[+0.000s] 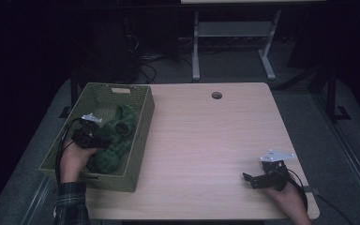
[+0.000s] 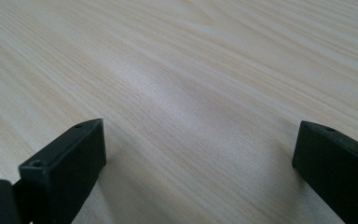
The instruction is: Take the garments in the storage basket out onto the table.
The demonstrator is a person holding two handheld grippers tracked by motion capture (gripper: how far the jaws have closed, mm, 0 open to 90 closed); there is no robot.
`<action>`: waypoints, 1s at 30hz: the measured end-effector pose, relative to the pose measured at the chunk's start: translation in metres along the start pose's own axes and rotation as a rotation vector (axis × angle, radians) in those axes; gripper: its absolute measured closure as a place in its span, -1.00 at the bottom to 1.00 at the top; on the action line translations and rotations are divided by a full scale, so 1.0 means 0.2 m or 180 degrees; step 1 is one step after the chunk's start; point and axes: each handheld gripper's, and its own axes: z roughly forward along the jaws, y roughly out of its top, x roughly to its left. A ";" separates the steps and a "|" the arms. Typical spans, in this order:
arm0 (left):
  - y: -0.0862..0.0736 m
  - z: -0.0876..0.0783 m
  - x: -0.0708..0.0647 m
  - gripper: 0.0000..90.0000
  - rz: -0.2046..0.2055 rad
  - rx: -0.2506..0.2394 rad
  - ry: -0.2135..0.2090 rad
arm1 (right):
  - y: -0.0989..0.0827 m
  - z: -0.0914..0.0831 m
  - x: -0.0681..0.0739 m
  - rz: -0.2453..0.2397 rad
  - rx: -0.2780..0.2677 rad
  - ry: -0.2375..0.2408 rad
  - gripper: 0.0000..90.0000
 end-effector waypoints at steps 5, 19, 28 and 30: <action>0.01 -0.05 -0.01 0.89 -0.0031 -0.0223 -0.0034 | 0.00 0.00 0.00 0.0000 0.0000 0.0000 -0.95; 0.03 -0.20 -0.04 0.93 -0.0054 -0.0819 -0.0179 | 0.00 0.00 0.00 0.0001 0.0002 0.0000 -0.95; 0.08 -0.30 -0.05 0.94 -0.0003 -0.1033 -0.0243 | 0.00 0.00 0.00 0.0001 0.0001 0.0000 -0.95; 0.09 -0.32 -0.05 0.94 0.0020 -0.1067 -0.0264 | 0.00 0.00 0.00 0.0001 0.0001 0.0000 -0.95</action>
